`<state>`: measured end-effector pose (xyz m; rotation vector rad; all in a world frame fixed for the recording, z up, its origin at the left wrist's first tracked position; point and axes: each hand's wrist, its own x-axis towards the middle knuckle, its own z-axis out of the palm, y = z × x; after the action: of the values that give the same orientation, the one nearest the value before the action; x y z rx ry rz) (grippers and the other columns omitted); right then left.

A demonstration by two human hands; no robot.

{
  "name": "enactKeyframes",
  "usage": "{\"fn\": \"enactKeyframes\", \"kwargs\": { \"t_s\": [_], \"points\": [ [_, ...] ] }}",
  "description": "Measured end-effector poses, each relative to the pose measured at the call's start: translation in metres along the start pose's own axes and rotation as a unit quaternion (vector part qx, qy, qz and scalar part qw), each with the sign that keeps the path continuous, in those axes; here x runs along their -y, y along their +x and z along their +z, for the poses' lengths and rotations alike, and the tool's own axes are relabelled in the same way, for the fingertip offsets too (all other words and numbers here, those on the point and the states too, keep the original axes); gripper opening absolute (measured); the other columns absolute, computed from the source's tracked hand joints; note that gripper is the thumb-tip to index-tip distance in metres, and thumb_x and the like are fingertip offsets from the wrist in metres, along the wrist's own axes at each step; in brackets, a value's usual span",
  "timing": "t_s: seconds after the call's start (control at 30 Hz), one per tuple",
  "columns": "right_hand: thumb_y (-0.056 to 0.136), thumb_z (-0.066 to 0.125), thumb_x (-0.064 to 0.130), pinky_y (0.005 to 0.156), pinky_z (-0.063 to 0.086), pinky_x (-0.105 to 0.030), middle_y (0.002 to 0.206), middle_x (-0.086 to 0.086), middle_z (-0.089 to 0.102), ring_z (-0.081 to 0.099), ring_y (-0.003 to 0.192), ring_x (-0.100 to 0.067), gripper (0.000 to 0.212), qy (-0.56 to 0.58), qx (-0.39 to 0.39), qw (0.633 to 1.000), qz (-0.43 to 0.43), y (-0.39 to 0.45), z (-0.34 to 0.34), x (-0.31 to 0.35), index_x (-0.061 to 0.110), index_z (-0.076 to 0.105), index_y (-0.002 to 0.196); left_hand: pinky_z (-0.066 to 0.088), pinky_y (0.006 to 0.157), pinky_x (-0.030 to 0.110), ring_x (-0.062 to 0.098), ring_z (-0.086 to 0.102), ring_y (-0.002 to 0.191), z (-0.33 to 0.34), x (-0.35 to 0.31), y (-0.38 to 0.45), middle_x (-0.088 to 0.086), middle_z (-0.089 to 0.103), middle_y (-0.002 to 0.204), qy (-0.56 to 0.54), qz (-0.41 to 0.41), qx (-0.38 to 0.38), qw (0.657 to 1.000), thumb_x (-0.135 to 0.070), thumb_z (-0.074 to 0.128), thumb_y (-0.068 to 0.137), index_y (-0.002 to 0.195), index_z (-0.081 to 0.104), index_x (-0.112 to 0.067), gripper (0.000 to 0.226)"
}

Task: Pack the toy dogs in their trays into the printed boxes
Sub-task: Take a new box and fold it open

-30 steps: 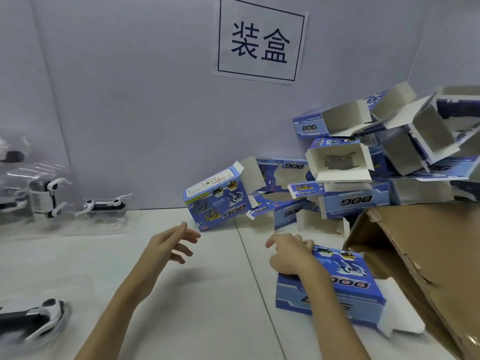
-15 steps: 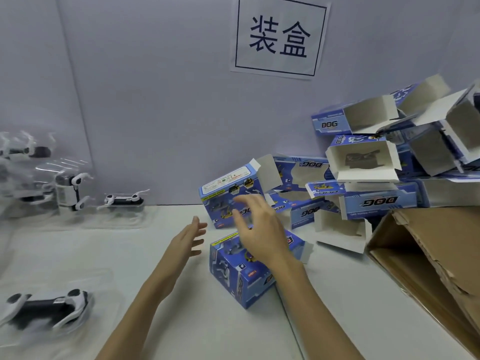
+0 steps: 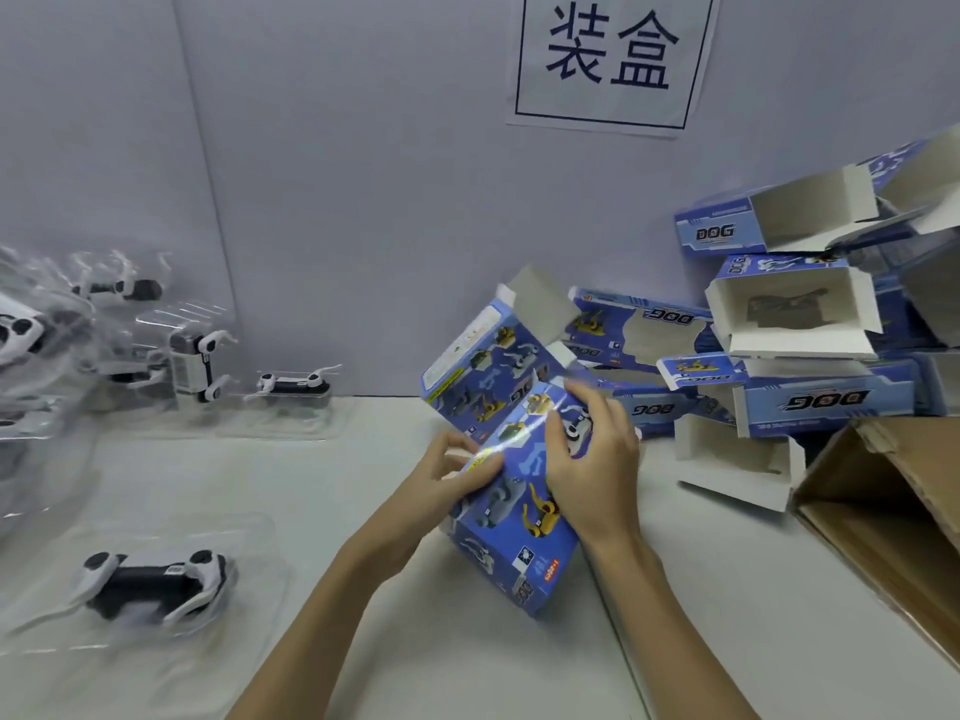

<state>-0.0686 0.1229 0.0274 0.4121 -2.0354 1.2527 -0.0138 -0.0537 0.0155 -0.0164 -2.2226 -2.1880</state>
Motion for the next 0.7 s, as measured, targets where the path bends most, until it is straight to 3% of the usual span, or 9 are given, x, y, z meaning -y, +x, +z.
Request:
{"fn": "enactKeyframes", "kwargs": {
  "t_s": [0.1, 0.17, 0.27, 0.33, 0.4, 0.5, 0.6, 0.7],
  "points": [
    [0.098, 0.062, 0.000, 0.105, 0.048, -0.044, 0.121, 0.002, 0.067, 0.061, 0.119, -0.019, 0.029, 0.066, -0.020, 0.996, -0.050, -0.001, -0.003, 0.004, 0.010, 0.066, 0.125, 0.058, 0.096, 0.044, 0.028, 0.071, 0.117, -0.010, -0.004, -0.003, 0.010, 0.067, 0.134, -0.044, 0.015, 0.060, 0.997, -0.036, 0.084, 0.082, 0.142, 0.044, -0.054, 0.074],
    [0.098, 0.057, 0.002, 0.105, 0.049, -0.040, 0.121, 0.002, 0.064, 0.059, 0.120, -0.017, 0.029, 0.096, -0.047, 0.991, -0.075, -0.003, -0.004, 0.009, 0.011, 0.064, 0.125, 0.058, 0.097, 0.051, 0.034, 0.069, 0.120, -0.013, -0.005, -0.002, 0.011, 0.066, 0.135, -0.070, 0.021, 0.087, 0.994, -0.025, 0.085, 0.080, 0.145, 0.036, -0.064, 0.090],
    [0.095, 0.058, -0.002, 0.115, 0.041, -0.037, 0.140, -0.009, 0.052, 0.048, 0.137, -0.024, 0.041, 0.082, -0.121, 0.986, -0.083, -0.007, -0.002, 0.014, 0.006, 0.059, 0.135, 0.062, 0.090, 0.040, 0.028, 0.071, 0.116, -0.006, -0.001, 0.002, 0.011, 0.070, 0.128, -0.067, 0.056, 0.064, 0.994, -0.020, 0.078, 0.075, 0.140, 0.041, -0.067, 0.089],
    [0.096, 0.062, -0.004, 0.118, 0.039, -0.044, 0.154, -0.013, 0.043, 0.040, 0.145, -0.025, 0.053, 0.082, -0.142, 0.986, -0.025, -0.008, 0.001, 0.012, 0.004, 0.048, 0.147, 0.061, 0.081, 0.030, 0.022, 0.073, 0.111, 0.000, 0.004, 0.007, 0.008, 0.073, 0.117, -0.079, 0.078, 0.028, 0.993, -0.016, 0.071, 0.074, 0.134, 0.049, -0.068, 0.082],
    [0.100, 0.065, 0.011, 0.113, 0.046, -0.046, 0.157, -0.006, 0.043, 0.044, 0.144, -0.020, 0.059, 0.148, -0.108, 0.981, 0.059, -0.008, 0.002, 0.009, 0.013, 0.039, 0.154, 0.060, 0.079, 0.026, 0.021, 0.073, 0.111, 0.004, 0.010, 0.012, 0.009, 0.070, 0.121, -0.091, 0.103, 0.003, 0.991, -0.013, 0.068, 0.073, 0.137, 0.048, -0.066, 0.085],
    [0.099, 0.069, 0.043, 0.098, 0.059, -0.035, 0.142, 0.011, 0.057, 0.059, 0.131, -0.013, 0.060, 0.281, 0.002, 0.949, 0.141, -0.006, 0.000, 0.010, 0.038, 0.040, 0.152, 0.061, 0.085, 0.033, 0.022, 0.070, 0.118, 0.003, 0.013, 0.013, 0.009, 0.055, 0.138, -0.094, 0.131, 0.024, 0.987, -0.015, 0.073, 0.074, 0.143, 0.041, -0.064, 0.091],
    [0.096, 0.067, 0.043, 0.106, 0.054, -0.051, 0.139, 0.005, 0.062, 0.062, 0.130, -0.018, 0.062, 0.317, 0.048, 0.939, 0.122, -0.006, 0.000, 0.006, 0.047, 0.039, 0.151, 0.060, 0.086, 0.027, 0.018, 0.070, 0.117, 0.002, 0.010, 0.008, -0.001, 0.058, 0.133, -0.055, 0.167, -0.006, 0.984, -0.038, 0.082, 0.078, 0.140, 0.043, -0.061, 0.077],
    [0.102, 0.065, 0.036, 0.108, 0.052, -0.050, 0.143, 0.006, 0.058, 0.058, 0.133, -0.019, 0.056, 0.304, 0.047, 0.951, 0.044, -0.011, 0.002, 0.004, 0.056, 0.039, 0.147, 0.057, 0.079, 0.017, 0.007, 0.069, 0.112, 0.007, 0.004, 0.004, -0.011, 0.059, 0.130, -0.010, 0.226, -0.111, 0.968, -0.047, 0.083, 0.083, 0.130, 0.045, -0.058, 0.061]
  ]
}}
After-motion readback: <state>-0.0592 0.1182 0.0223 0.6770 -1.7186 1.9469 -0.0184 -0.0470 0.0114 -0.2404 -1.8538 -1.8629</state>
